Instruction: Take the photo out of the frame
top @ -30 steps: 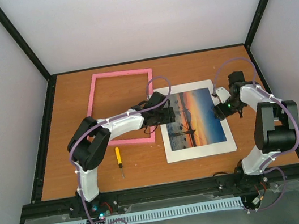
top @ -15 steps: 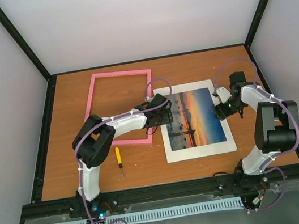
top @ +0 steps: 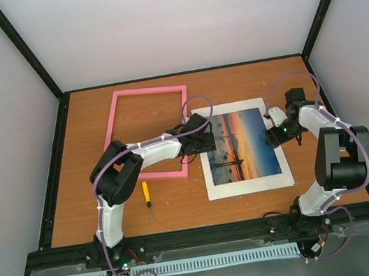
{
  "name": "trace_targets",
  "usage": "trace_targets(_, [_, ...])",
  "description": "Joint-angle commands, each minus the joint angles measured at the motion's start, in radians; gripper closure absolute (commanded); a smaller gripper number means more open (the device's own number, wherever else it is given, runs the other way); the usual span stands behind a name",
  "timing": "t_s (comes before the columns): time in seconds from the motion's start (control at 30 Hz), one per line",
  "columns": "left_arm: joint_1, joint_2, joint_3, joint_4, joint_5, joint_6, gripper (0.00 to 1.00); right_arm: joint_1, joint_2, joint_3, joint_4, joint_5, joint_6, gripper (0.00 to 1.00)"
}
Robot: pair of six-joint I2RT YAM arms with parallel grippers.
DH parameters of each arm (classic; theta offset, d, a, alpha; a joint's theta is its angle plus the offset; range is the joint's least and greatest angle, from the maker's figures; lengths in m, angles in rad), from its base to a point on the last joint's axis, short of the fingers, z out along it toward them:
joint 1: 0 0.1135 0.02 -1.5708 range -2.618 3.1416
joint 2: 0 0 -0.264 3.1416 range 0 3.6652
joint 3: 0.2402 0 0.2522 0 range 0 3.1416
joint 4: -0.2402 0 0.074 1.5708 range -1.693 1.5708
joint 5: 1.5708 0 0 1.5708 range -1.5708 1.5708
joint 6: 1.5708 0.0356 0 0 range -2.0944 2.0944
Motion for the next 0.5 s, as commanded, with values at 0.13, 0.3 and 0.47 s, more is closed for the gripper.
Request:
trace_targets(0.13, [-0.014, -0.007, 0.067, 0.077, 0.066, 0.039, 0.28, -0.015, -0.063, 0.037, -0.045, -0.025, -0.015, 0.25])
trace_targets(0.3, [-0.016, 0.007, 0.087, 0.096, 0.094, 0.04, 0.29, -0.026, -0.061, 0.033, -0.044, -0.027, -0.018, 0.25])
trace_targets(0.47, [-0.017, 0.035, 0.106, 0.099, 0.113, 0.046, 0.3, -0.035, -0.06, 0.029, -0.043, -0.031, -0.02, 0.25])
